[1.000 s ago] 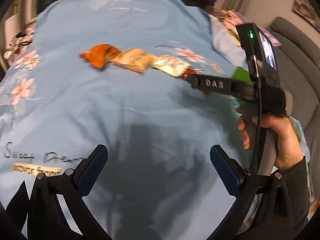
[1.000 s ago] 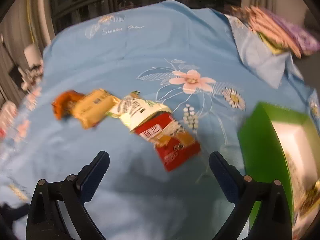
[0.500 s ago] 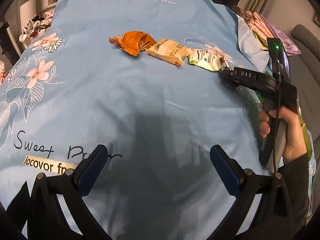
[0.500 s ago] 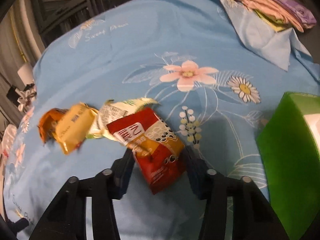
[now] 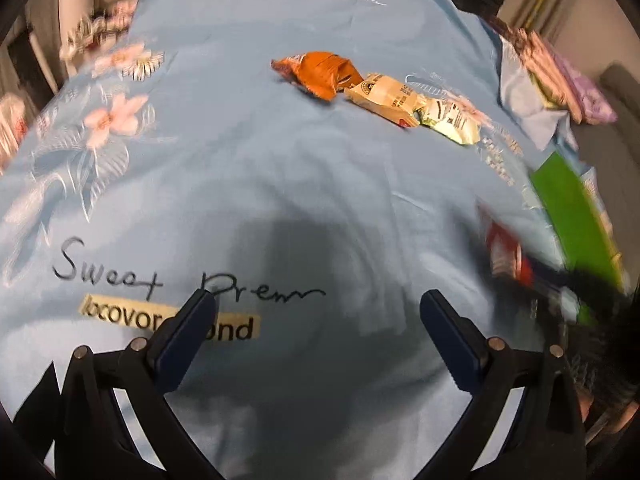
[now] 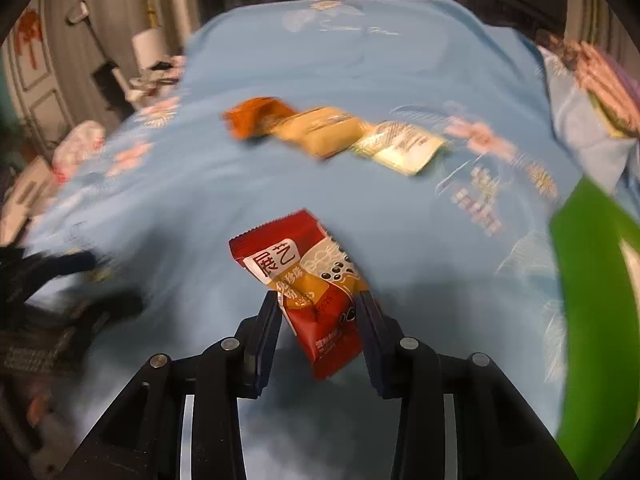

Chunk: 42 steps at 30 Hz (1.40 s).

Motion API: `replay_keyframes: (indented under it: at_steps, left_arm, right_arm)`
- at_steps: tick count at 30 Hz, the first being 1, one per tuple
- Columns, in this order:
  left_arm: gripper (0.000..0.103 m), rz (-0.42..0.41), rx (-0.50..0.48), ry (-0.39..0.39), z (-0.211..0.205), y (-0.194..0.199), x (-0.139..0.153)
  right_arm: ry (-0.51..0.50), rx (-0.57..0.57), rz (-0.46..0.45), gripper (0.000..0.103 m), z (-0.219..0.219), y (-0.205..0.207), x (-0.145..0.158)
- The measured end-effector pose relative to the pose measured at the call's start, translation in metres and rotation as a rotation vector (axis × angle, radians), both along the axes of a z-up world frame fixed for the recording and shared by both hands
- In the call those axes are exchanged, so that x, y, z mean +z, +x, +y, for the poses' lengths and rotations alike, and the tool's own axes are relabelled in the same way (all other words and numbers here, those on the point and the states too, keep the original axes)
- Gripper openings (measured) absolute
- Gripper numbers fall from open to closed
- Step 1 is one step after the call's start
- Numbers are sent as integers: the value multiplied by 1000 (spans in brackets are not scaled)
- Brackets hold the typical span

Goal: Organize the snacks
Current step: 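Reach the right gripper to the red snack bag and grasp it, then hold the red bag with the right gripper while the left gripper grips its end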

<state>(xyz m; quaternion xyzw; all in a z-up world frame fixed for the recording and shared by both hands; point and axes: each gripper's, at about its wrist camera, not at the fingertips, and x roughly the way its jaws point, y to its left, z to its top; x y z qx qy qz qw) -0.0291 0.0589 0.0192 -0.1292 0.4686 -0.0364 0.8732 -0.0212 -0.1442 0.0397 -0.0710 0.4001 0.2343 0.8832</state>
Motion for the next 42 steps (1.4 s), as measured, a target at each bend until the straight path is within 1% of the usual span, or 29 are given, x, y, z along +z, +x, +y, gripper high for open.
replay_keyframes:
  at_steps: [1, 3, 5, 7, 9, 10, 11, 12, 13, 14, 15, 16, 19, 22, 23, 25, 26, 28, 29, 30, 31, 33, 35, 37, 38, 39, 40, 41, 42]
  left_arm:
    - [102, 5, -3, -42, 4, 0, 0]
    - [102, 3, -4, -92, 7, -2, 2]
    - [102, 9, -25, -148, 4, -6, 4]
    - [102, 23, -59, -209, -1, -7, 4]
    - [102, 41, -87, -300, -3, -7, 3]
    - [102, 50, -104, -339, -3, -6, 4]
    - [102, 60, -122, -378, -5, -5, 3]
    - [102, 70, -136, -404, -7, -5, 3]
    - [102, 84, -149, -424, -9, -4, 3]
    - [102, 90, -157, -426, -12, -3, 3]
    - [102, 95, -173, -431, -15, -3, 3]
    - [102, 112, -200, -455, -17, -2, 2]
    - [102, 129, -237, -522, -24, -2, 0]
    - [101, 126, -248, -513, -28, 1, 1]
    - [101, 123, -245, -515, -27, 1, 1]
    - [101, 123, -244, -535, -25, 3, 0]
    - [101, 125, -243, -554, -24, 5, -1]
    - [96, 128, -242, -558, -24, 6, -2]
    - [90, 132, -242, -557, -23, 7, -2]
    - [81, 140, -247, -573, -23, 7, -3]
    - [78, 153, -257, -601, -24, 9, -6]
    - [77, 154, -269, -603, -24, 9, -7]
    - [77, 154, -275, -589, -25, 8, -5]
    - [74, 150, -277, -581, -25, 6, -5]
    - [66, 154, -272, -564, -23, 5, -5]
    - [56, 158, -266, -554, -22, 6, -6]
    - [51, 168, -254, -544, -19, 6, -7]
    - [38, 178, -245, -538, -16, 7, -9]
    - [22, 194, -225, -531, -12, 8, -12]
  right_arm:
    - [9, 50, -5, 40, 5, -17, 0]
    - [21, 91, -4, 40, 10, -33, -2]
    - [59, 110, 17, 49, 8, -41, -7]
    - [80, 77, 58, 70, 3, -38, -11]
    - [123, 17, 86, 77, -8, -32, -12]
    - [183, -12, 122, 79, -18, -26, -13]
    - [281, -48, 184, 80, -31, -19, -16]
    - [356, -69, 224, 81, -41, -16, -20]
    - [476, -95, 272, 82, -56, -11, -24]
    - [559, -110, 308, 82, -66, -7, -27]
    - [596, -117, 325, 82, -72, -5, -29]
    - [589, -112, 314, 82, -75, -5, -29]
    - [415, -53, 206, 82, -61, -16, -23]
    - [226, 47, 107, 82, -31, -31, -20]
    - [181, 80, 80, 82, -21, -35, -21]
    - [122, 125, 46, 82, -2, -41, -25]
    - [102, 132, 31, 82, 6, -41, -26]
    - [81, 147, 12, 82, 17, -42, -28]
    - [69, 151, 4, 82, 19, -42, -29]
    - [56, 152, -4, 82, 20, -41, -29]
    - [50, 149, -6, 82, 21, -40, -30]
    - [71, 136, 0, 82, 19, -37, -28]
    - [113, 123, 14, 82, 15, -33, -27]
    - [119, 109, 12, 77, 13, -30, -27]
    - [114, 103, 7, 76, 14, -30, -27]
    - [107, 94, -1, 70, 15, -31, -27]
    - [98, 89, -7, 64, 17, -30, -27]
    - [87, 91, -6, 64, 19, -30, -28]
    - [71, 95, -16, 64, 22, -31, -28]
